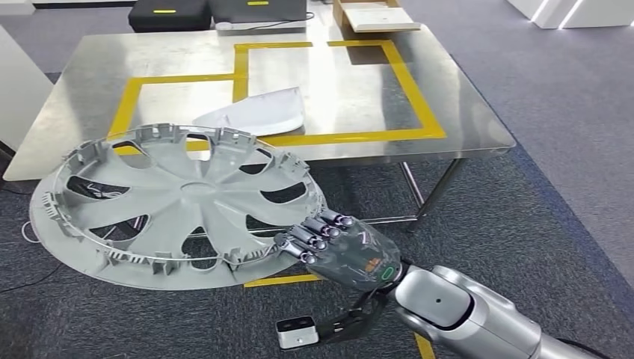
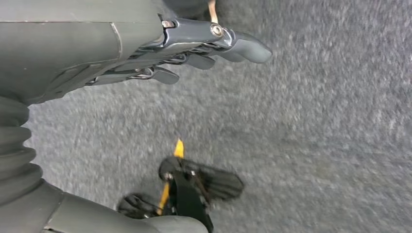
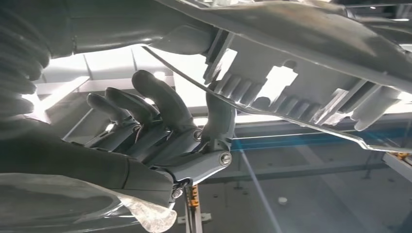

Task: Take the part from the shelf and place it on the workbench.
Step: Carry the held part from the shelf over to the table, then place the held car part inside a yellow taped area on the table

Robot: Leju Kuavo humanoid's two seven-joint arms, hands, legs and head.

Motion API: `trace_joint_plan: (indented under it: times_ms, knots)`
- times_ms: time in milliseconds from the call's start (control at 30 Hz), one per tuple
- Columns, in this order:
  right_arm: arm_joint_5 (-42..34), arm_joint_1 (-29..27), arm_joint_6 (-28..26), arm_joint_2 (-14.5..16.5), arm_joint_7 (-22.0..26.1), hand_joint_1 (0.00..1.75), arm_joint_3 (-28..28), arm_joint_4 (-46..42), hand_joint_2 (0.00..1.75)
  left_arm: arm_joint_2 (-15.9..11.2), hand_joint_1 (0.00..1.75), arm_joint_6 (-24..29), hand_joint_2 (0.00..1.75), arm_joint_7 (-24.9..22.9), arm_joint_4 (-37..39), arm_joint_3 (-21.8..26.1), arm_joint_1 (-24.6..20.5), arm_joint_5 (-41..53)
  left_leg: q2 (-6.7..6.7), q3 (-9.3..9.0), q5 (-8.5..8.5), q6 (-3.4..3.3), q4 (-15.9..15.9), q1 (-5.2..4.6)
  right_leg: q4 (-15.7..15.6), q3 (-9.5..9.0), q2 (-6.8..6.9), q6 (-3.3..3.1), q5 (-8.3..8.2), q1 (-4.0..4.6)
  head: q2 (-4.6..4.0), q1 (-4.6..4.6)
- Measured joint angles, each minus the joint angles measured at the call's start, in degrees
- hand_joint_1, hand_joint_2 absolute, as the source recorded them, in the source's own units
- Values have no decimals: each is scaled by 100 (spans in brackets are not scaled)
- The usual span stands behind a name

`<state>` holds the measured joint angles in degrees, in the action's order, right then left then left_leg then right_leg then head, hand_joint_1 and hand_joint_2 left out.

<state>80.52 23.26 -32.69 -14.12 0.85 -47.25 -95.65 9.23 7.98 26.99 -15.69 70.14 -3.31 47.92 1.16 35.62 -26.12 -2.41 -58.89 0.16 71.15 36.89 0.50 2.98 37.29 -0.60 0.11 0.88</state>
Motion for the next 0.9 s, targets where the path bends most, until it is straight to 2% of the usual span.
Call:
trace_joint_plan:
  times_ms: [33, 67, 100, 167, 200, 233, 333, 400, 433, 500, 533, 567, 600, 667, 700, 733, 833, 867, 900]
  knots:
    - [-1, -32, -23, 0, -1, 175, 0, -3, 175, -1, 0, 5, 175, -1, 3, 0, 0, 1, -40, -11, -14, -10, -1, -4, 288, 186, -28, -1, 42, 1, 0, -3]
    - [1, -61, -39, 0, -2, 175, 0, -7, 175, -3, 0, 10, 175, -6, 5, 0, 1, 1, -78, -30, -28, -11, -1, -8, 362, 277, -35, -7, -34, 2, 0, -3]
    - [2, -85, -48, 0, -2, 175, 1, -9, 175, -7, 0, 15, 175, -13, 8, 1, 3, 1, -112, -60, -44, -6, -2, -10, 196, 248, -37, -21, -221, 2, 0, -4]
    - [5, -117, -55, 0, -1, 175, 3, -16, 175, -15, 0, 22, 175, -28, 17, 2, 6, 1, -166, -130, -87, 24, -4, -16, -571, -49, -38, -67, -692, 8, 0, -2]
    - [7, -124, -60, 0, -1, 175, 4, -25, 175, -21, 0, 25, 175, -33, 23, 2, 3, 2, -184, -147, -110, 49, -15, -25, -941, -223, -39, -93, -821, 14, 0, -4]
    - [7, -130, -71, 0, 0, 175, 6, -37, 175, -26, 0, 26, 175, -40, 29, 2, 2, 2, -195, -150, -125, 78, -19, -31, -1172, -335, -40, -119, -868, 24, 0, -1]
    - [9, -152, -111, 0, -1, 175, 14, -72, 175, -45, 0, 32, 175, -68, 46, 5, 15, 4, -198, -141, -157, 167, -23, -25, -1309, -424, -52, -192, -827, 30, 0, -2]
    - [10, -166, -119, -1, -2, 175, 22, -87, 175, -67, 0, 34, 175, -77, 55, 7, 14, 5, -187, -85, -257, 233, -198, -15, -1357, -502, -45, -252, -818, 3, 0, 15]
    - [10, -170, -121, -1, -3, 175, 26, -95, 175, -77, 0, 34, 175, -78, 60, 7, 10, 5, -181, 27, -364, 268, -441, -4, -1377, -553, -34, -279, -801, -12, 0, 25]
    - [11, -187, -128, 0, -3, 175, 33, -101, 175, -87, 0, 30, 175, -81, 71, 7, 16, 5, -172, 419, -625, 326, -1189, 24, -1382, -638, -20, -310, -733, -9, 0, 42]
    - [12, -201, -132, 0, -2, 175, 35, -102, 175, -91, 0, 28, 175, -83, 76, 8, 25, 5, -169, 608, -685, 344, -1502, 38, -1382, -688, -23, -311, -689, -10, 0, 39]
    - [13, -218, -136, 0, -1, 175, 38, -102, 175, -98, 0, 26, 175, -85, 80, 9, 35, 4, -167, 725, -635, 356, -1647, 48, -1382, -748, -28, -305, -640, -11, 0, 40]
    - [13, -232, -139, 0, 1, 175, 41, -102, 175, -108, 0, 26, 175, -86, 82, 10, 43, 4, -164, 739, -460, 360, -1563, 55, -1382, -821, -34, -292, -583, -15, 0, 41]
    - [11, -252, -139, -1, 2, 175, 48, -103, 175, -130, 0, 26, 175, -87, 86, 13, 48, 3, -152, 534, 41, 347, -931, 62, -1388, -970, -40, -253, -456, -23, 0, 39]
    - [9, -253, -140, -1, 3, 175, 52, -103, 175, -138, 0, 26, 175, -90, 91, 14, 46, 4, -146, 409, 191, 329, -620, 50, -1394, -1016, -43, -222, -396, -18, -1, 43]
    - [7, -254, -144, -1, 4, 175, 56, -109, 175, -142, 0, 26, 175, -92, 95, 14, 42, 5, -139, 303, 213, 293, -385, 37, -1405, -1034, -42, -192, -351, -11, -1, 44]
    - [4, -255, -152, 0, 11, 175, 72, -138, 175, -144, 0, 26, 175, -99, 103, 16, 41, 5, -141, 163, 31, 157, -148, 13, -1425, -1108, -35, -90, -346, 1, -1, 39]
    - [4, -257, -152, -1, 14, 175, 81, -145, 175, -146, 0, 27, 175, -99, 104, 16, 50, 5, -147, 115, 13, 118, -115, 21, -1344, -1093, -37, -64, -373, -1, -1, 29]
    - [3, -255, -152, -1, 16, 175, 89, -149, 175, -149, 0, 28, 175, -99, 104, 17, 55, 5, -152, 55, -9, 77, -80, 29, -1155, -980, -39, -46, -386, -3, -1, 17]
